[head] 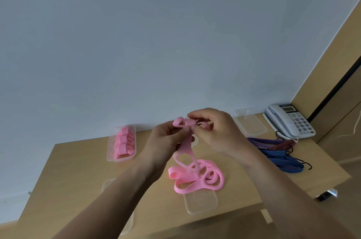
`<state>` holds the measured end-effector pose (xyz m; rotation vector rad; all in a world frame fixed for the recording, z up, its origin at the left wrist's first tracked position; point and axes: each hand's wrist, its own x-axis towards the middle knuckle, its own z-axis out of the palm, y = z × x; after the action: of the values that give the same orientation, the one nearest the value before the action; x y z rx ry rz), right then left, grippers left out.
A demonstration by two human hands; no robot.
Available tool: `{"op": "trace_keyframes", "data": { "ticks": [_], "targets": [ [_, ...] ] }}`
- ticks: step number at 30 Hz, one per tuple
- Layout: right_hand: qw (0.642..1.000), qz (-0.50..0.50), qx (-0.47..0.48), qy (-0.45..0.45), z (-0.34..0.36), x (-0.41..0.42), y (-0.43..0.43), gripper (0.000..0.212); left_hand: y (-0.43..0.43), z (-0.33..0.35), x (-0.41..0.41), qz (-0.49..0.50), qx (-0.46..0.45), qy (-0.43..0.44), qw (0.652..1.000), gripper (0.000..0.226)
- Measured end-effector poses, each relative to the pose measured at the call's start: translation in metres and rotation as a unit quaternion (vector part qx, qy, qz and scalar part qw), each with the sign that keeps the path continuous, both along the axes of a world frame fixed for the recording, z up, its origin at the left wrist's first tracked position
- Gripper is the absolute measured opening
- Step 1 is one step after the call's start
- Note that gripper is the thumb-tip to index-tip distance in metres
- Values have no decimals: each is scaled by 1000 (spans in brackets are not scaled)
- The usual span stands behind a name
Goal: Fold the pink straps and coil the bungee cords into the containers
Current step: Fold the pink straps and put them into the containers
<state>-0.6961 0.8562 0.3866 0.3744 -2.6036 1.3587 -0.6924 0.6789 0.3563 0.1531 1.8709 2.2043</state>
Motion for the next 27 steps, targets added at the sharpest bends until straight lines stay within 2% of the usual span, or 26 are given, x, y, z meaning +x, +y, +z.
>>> {"op": "trace_keyframes", "data": {
  "ticks": [2, 5, 11, 13, 18, 23, 27],
  "targets": [
    [1000, 16, -11, -17, 2, 0, -1, 13, 0, 0, 0, 1, -9, 8, 1000, 20],
    [997, 18, -59, -42, 6, 1, -2, 7, -2, 1, 1, 8, -16, 1, 1000, 33],
    [999, 31, 7, -34, 5, 4, -4, 16, -5, -4, 2, 1, -2, -21, 1000, 50],
    [999, 13, 39, -13, 2, 5, -5, 20, -7, -7, 2, 2, 5, -26, 1000, 47],
    [999, -14, 32, -1, 2, 7, -9, 32, -11, -8, 7, -38, -11, -29, 999, 16],
    [999, -31, 1, 23, 6, 10, -12, 28, -16, -8, 11, -60, -34, -54, 996, 32],
    [996, -50, -13, 72, 7, 12, -18, 28, -17, -7, 12, -45, 14, -77, 996, 34]
  ]
}}
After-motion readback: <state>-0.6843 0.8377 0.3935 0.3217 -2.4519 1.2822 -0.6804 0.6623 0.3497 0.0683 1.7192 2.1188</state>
